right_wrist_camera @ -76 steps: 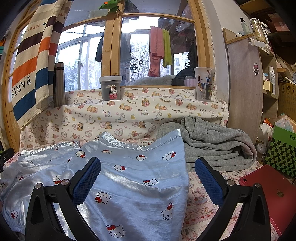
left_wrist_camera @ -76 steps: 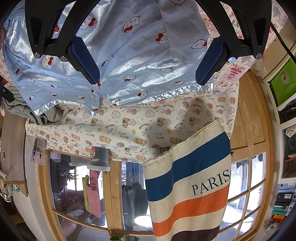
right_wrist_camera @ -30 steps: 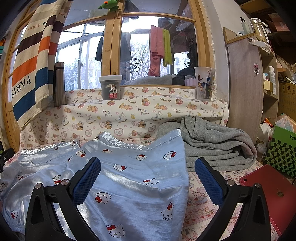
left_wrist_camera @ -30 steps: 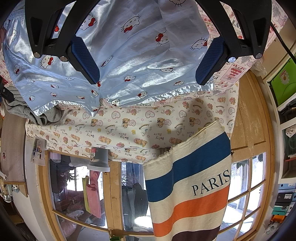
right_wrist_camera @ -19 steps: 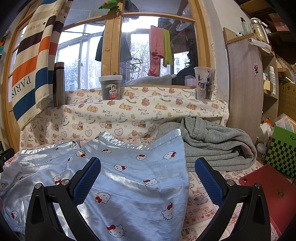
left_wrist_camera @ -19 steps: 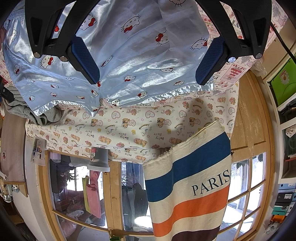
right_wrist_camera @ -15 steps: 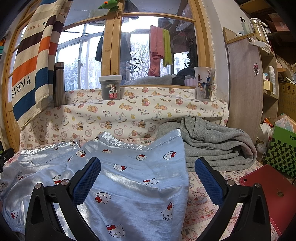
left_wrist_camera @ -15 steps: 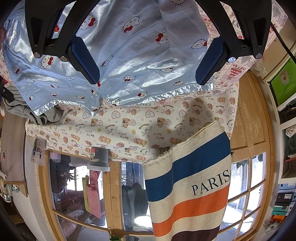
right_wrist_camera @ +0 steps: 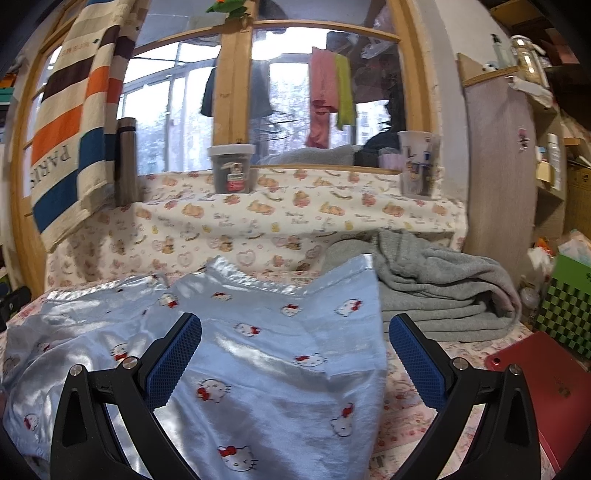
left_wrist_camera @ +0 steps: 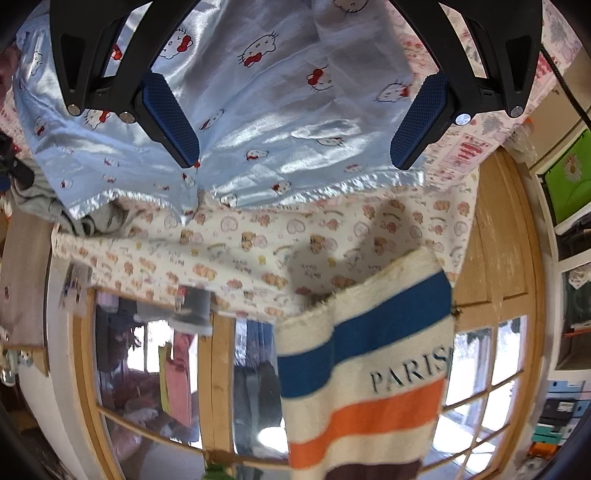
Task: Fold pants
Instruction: 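Lower both tools and pinch the pants waistband edges with both grippers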
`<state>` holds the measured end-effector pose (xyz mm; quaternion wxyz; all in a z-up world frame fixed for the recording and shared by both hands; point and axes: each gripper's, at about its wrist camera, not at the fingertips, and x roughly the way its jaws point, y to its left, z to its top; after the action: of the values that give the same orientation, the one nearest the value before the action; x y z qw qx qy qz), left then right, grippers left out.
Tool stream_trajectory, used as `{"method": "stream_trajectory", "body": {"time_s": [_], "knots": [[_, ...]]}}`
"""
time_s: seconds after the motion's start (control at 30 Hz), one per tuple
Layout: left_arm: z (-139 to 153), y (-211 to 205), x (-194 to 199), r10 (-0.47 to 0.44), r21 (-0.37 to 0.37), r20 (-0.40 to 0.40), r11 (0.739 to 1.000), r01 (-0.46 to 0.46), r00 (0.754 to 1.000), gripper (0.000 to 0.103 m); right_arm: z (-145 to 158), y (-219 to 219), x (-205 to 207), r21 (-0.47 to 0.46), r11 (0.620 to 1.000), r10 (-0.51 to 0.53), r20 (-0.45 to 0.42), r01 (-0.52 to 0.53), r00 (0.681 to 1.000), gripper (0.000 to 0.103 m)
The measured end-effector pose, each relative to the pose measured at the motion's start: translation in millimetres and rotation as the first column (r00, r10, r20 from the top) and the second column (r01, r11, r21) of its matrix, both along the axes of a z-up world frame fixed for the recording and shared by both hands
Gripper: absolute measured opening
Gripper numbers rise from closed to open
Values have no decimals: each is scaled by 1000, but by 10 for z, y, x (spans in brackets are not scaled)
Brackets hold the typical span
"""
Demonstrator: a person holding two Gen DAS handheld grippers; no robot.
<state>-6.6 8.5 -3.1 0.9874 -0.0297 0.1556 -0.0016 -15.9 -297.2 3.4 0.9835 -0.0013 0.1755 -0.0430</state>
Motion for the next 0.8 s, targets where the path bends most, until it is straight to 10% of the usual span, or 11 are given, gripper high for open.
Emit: {"method": "stream_trajectory", "body": {"time_s": [0.27,0.67,0.8], "knots": [[246,137,-252,28,77,99,996,-36,995,103,21,43,-63,3,1000,23,9,-23,1000,102],[565,494,651,36,108,-72,994,-28,997,103,736,421,273,-6,995,98,49,-97,994,102],[417,660,873,83,109,-148,992,-67,986,87,823,756,628,-59,982,178,-4,-178,984,102]]}}
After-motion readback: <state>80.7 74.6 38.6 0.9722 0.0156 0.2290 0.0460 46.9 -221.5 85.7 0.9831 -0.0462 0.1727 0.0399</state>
